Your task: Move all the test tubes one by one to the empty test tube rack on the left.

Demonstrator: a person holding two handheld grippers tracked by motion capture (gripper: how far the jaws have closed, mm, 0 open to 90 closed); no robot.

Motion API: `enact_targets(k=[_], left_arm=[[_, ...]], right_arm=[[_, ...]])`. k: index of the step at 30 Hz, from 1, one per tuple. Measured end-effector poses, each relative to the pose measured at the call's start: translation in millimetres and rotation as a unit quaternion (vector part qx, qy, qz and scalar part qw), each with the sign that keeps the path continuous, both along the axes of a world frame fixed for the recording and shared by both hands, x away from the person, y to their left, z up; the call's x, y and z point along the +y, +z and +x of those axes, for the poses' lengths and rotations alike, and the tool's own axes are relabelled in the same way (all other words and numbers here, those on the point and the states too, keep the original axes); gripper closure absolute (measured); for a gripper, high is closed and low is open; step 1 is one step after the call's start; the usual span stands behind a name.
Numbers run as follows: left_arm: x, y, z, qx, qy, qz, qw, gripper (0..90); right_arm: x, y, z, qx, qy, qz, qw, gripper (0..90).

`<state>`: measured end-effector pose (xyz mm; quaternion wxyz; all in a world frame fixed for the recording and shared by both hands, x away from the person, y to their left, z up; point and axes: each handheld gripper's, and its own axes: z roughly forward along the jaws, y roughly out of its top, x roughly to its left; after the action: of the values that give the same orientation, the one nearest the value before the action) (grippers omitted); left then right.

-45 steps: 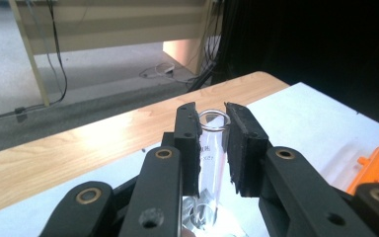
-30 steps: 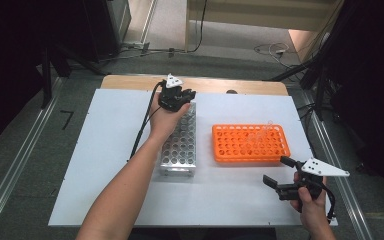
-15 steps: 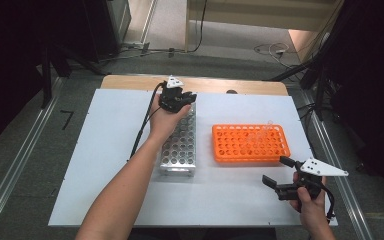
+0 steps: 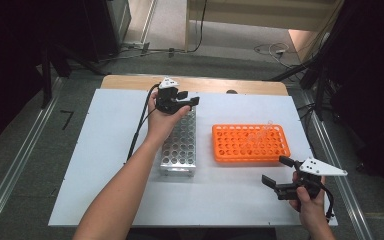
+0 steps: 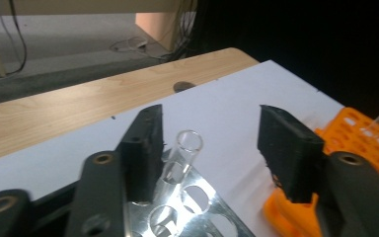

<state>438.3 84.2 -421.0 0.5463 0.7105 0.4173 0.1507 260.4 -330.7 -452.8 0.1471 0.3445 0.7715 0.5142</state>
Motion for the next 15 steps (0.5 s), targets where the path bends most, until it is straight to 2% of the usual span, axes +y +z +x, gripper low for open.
enact_targets(k=[2, 8, 15], left_arm=[[2.3, 3.5, -6.1, -0.007, 0.0, 0.0, 1.0, 26.2], [11.8, 14.3, -30.4, -0.018, -0.009, -0.016, 0.9997, 11.3], [23.5, 18.3, -65.1, -0.032, -0.019, -0.01, 0.9993, 0.9]], right_arm=[[0.9, -0.2, 0.6, 0.0, 0.0, -0.001, 1.0, 0.0], [4.4, 0.2, 2.1, 0.002, 0.005, -0.004, 1.0, 0.0], [9.2, 1.2, 2.7, 0.002, 0.002, -0.008, 1.0, 0.0]])
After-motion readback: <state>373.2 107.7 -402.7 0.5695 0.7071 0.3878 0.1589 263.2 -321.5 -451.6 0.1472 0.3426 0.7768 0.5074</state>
